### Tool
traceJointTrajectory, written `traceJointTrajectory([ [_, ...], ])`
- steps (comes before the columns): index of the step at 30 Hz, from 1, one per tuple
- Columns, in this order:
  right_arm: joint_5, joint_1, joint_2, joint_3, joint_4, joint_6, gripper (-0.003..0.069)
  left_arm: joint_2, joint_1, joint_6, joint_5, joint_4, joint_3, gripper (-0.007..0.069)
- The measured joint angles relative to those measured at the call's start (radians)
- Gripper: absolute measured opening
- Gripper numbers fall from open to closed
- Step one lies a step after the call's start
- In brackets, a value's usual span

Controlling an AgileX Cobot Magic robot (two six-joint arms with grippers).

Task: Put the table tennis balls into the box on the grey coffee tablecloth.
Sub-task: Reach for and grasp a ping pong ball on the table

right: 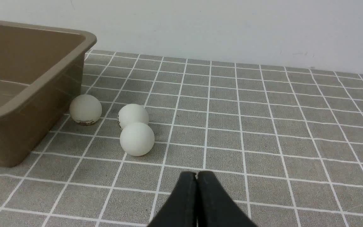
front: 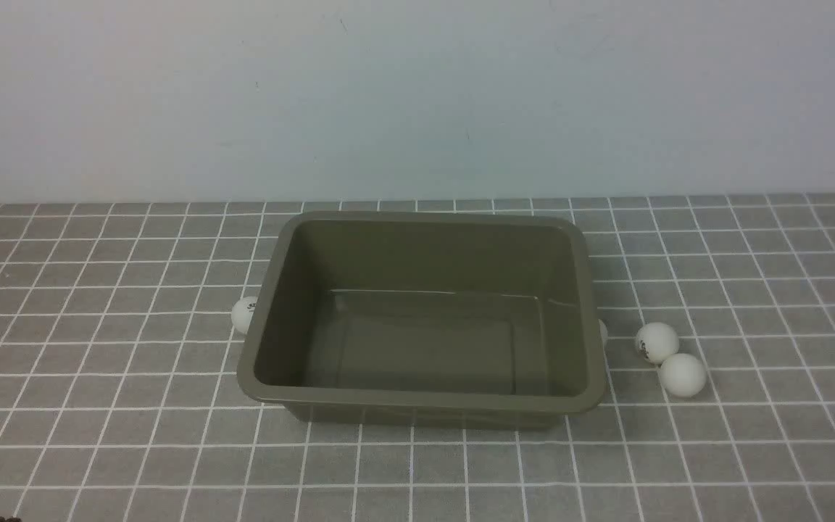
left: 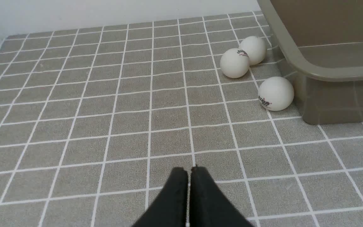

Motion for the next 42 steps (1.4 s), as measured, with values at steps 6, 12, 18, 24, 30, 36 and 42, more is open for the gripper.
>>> traceJointTrajectory([
  [6, 0.000, 0.000, 0.000, 0.000, 0.000, 0.000, -0.0015, 0.000, 0.000, 0.000, 0.000, 0.000, 0.000, -0.0005],
  [12, 0.000, 0.000, 0.000, 0.000, 0.000, 0.000, -0.0015, 0.000, 0.000, 0.000, 0.000, 0.000, 0.000, -0.0005],
  [18, 0.000, 0.000, 0.000, 0.000, 0.000, 0.000, -0.0015, 0.000, 0.000, 0.000, 0.000, 0.000, 0.000, -0.0005],
  [24, 0.000, 0.000, 0.000, 0.000, 0.000, 0.000, -0.0015, 0.000, 0.000, 0.000, 0.000, 0.000, 0.000, -0.0005],
  [30, 0.000, 0.000, 0.000, 0.000, 0.000, 0.000, -0.0015, 0.000, 0.000, -0.007, -0.049, -0.055, 0.004, -0.0005],
  [36, -0.001, 0.000, 0.000, 0.000, 0.000, 0.000, -0.0015, 0.000, 0.000, -0.033, -0.396, -0.235, 0.006, -0.0005],
  [42, -0.001, 0.000, 0.000, 0.000, 0.000, 0.000, -0.0015, 0.000, 0.000, -0.033, -0.754, -0.269, 0.006, -0.0005],
])
